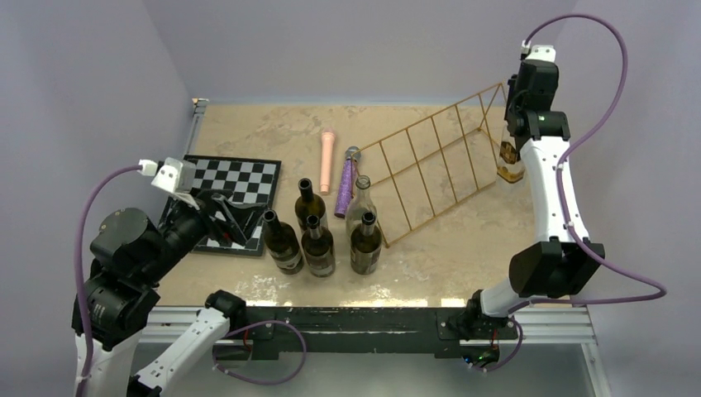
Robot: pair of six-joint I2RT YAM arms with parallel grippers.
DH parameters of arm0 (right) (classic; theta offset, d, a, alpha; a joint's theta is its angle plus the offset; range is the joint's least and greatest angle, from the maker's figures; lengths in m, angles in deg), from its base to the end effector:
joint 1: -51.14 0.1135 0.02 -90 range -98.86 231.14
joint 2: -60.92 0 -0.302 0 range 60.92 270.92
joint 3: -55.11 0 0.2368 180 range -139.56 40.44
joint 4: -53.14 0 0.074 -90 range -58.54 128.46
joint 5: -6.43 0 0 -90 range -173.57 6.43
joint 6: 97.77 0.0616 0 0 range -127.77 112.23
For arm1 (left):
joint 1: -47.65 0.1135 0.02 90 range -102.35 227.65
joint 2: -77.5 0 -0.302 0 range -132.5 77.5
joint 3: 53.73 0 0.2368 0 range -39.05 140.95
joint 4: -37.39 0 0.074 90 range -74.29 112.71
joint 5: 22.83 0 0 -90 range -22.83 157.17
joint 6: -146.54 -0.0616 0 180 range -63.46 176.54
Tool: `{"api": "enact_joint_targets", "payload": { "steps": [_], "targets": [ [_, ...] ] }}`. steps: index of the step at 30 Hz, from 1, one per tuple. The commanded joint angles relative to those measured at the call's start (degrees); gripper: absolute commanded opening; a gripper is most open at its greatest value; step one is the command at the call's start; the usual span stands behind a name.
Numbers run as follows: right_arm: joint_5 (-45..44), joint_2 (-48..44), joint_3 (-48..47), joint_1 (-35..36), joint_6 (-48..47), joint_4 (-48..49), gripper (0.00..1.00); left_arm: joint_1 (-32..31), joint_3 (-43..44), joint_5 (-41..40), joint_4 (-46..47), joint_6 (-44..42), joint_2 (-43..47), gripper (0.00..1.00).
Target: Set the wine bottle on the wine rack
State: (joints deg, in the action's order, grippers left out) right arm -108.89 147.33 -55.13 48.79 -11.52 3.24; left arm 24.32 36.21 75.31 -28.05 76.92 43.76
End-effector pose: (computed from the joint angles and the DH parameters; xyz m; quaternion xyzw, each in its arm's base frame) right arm 0.3328 -0.0400 0.4536 0.1059 0.8291 -0.2132 0.5059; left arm 0.0276 -0.0214 0.4563 0.0655 0.7584 -0.2907 0.5796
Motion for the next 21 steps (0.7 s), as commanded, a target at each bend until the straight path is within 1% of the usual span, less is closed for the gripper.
{"api": "enact_joint_targets", "payload": {
  "steps": [1, 5, 7, 11, 15, 19, 21],
  "targets": [
    [-2.17, 0.03, -8.37, -1.25, -5.19, 11.83, 0.0, -0.22, 2.58, -1.03, 4.46, -0.87, 1.92, 0.97],
    [-4.71, 1.73, -9.1, -1.25, -6.86, 15.61, 0.0, -0.22, 2.59, -3.51, 5.1, -1.72, 1.95, 0.97],
    [-6.49, -0.08, -5.38, -1.25, -6.97, 20.22, 0.0, -0.22, 2.09, -4.22, 5.51, -1.91, 1.67, 0.97],
    [-7.58, -3.01, 1.9, -0.34, -4.15, 25.39, 0.0, -0.22, 0.55, -4.56, 6.69, -1.92, 1.15, 0.97],
    [-10.52, -4.93, 8.79, 1.94, -5.67, 33.29, 0.0, -0.22, -0.14, -5.05, 6.13, -2.1, 0.08, 0.97],
    [-13.28, -4.86, 12.74, 5.61, -8.17, 39.89, 0.0, -0.22, -0.7, -5.44, 5.47, -2.04, -0.42, 0.97],
    [-14.22, -4.56, 14.75, 7.21, -10.9, 43.92, 0.0, -0.22, -1.04, -5.55, 5.33, -1.78, -0.38, 0.97]
  ]
}}
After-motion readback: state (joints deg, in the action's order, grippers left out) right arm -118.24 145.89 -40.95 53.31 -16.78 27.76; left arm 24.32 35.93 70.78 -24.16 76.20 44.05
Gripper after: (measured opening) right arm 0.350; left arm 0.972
